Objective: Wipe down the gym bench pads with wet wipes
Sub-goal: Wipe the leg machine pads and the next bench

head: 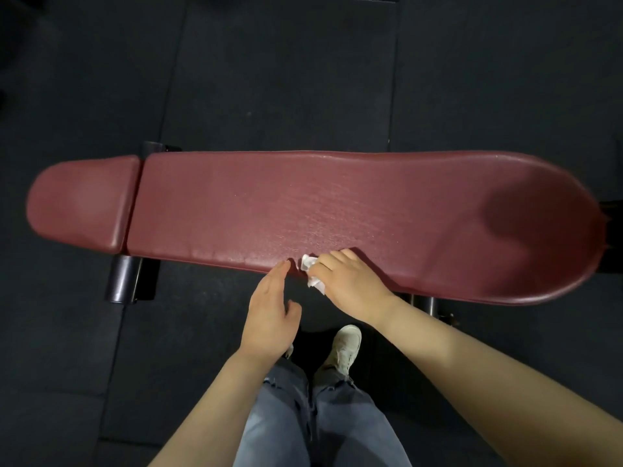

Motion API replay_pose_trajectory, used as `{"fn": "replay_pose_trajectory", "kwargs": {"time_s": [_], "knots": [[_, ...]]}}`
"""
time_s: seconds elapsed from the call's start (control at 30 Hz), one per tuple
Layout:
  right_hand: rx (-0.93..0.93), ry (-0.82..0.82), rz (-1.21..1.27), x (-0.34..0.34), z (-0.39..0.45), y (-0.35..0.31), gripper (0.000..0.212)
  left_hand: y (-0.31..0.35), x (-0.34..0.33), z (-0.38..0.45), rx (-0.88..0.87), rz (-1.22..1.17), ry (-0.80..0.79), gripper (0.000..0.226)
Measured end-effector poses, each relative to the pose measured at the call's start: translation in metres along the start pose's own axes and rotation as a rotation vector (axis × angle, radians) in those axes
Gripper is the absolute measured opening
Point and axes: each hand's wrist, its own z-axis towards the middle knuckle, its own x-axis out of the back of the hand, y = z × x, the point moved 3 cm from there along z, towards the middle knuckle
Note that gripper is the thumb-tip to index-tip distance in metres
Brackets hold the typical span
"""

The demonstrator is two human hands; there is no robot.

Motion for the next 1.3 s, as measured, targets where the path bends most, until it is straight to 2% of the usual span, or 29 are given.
{"fn": "replay_pose_trajectory", "kwargs": {"time_s": [0.07,0.13,0.2,0.3,0.4,0.47,0.5,0.57,0.63,0.7,0.73,0.8,0.87,0.93,1.0,1.07,1.1,1.17,1.23,1.3], "knots": [[0.021,0.048,-0.059,0.002,0.003,0.005,0.019,-0.004,0.004,0.004,-0.009,-0.004,-0.007,0.071],[0.073,0.039,-0.102,0.005,0.007,0.009,0.015,-0.007,0.008,0.006,-0.019,-0.001,-0.016,0.071],[0.179,-0.015,-0.142,0.003,0.012,0.012,0.014,-0.009,0.012,0.008,-0.019,0.007,-0.026,0.07],[0.361,-0.096,-0.121,0.003,0.025,0.02,0.023,-0.012,0.017,0.013,-0.02,0.021,-0.043,0.07],[0.497,-0.253,-0.11,0.005,0.045,0.029,0.016,-0.014,0.021,0.019,-0.026,0.021,-0.047,0.07],[0.399,-0.384,-0.092,0.012,0.071,0.036,0.018,-0.017,0.023,0.022,-0.025,0.022,-0.054,0.07],[0.303,-0.394,-0.086,0.017,0.087,0.045,0.025,-0.018,0.024,0.023,-0.025,0.025,-0.056,0.071],[0.103,-0.311,-0.167,0.033,0.126,0.069,0.034,-0.021,0.026,0.024,-0.027,0.028,-0.054,0.071],[-0.085,-0.219,-0.298,0.046,0.159,0.095,0.025,-0.021,0.027,0.025,-0.034,0.029,-0.065,0.071],[-0.277,-0.14,-0.326,0.048,0.175,0.108,0.011,-0.021,0.027,0.026,-0.038,0.033,-0.074,0.07],[-0.344,-0.127,-0.294,0.045,0.177,0.107,0.01,-0.021,0.027,0.026,-0.035,0.033,-0.074,0.07],[-0.353,-0.146,-0.252,0.035,0.163,0.086,0.018,-0.02,0.027,0.027,-0.028,0.031,-0.076,0.069],[-0.219,-0.204,-0.215,0.022,0.123,0.052,0.034,-0.018,0.026,0.028,-0.026,0.028,-0.076,0.069],[-0.025,-0.339,-0.09,0.012,0.066,0.022,0.044,-0.014,0.025,0.03,-0.043,0.031,-0.081,0.069],[0.23,-0.507,-0.087,0.008,0.017,0.009,0.032,-0.011,0.023,0.03,-0.066,0.035,-0.083,0.069],[0.46,-0.504,-0.193,0.016,0.008,0.017,0.025,-0.011,0.021,0.03,-0.079,0.041,-0.091,0.069],[0.454,-0.463,-0.203,0.024,0.02,0.026,0.024,-0.01,0.02,0.031,-0.084,0.05,-0.093,0.07],[0.325,-0.42,-0.137,0.041,0.061,0.053,0.018,-0.011,0.016,0.034,-0.096,0.075,-0.092,0.07],[0.095,-0.28,-0.242,0.058,0.11,0.091,0.011,-0.008,0.009,0.036,-0.112,0.109,-0.097,0.072],[-0.196,-0.169,-0.355,0.071,0.136,0.125,0.014,-0.003,0.003,0.038,-0.141,0.163,-0.122,0.074]]}}
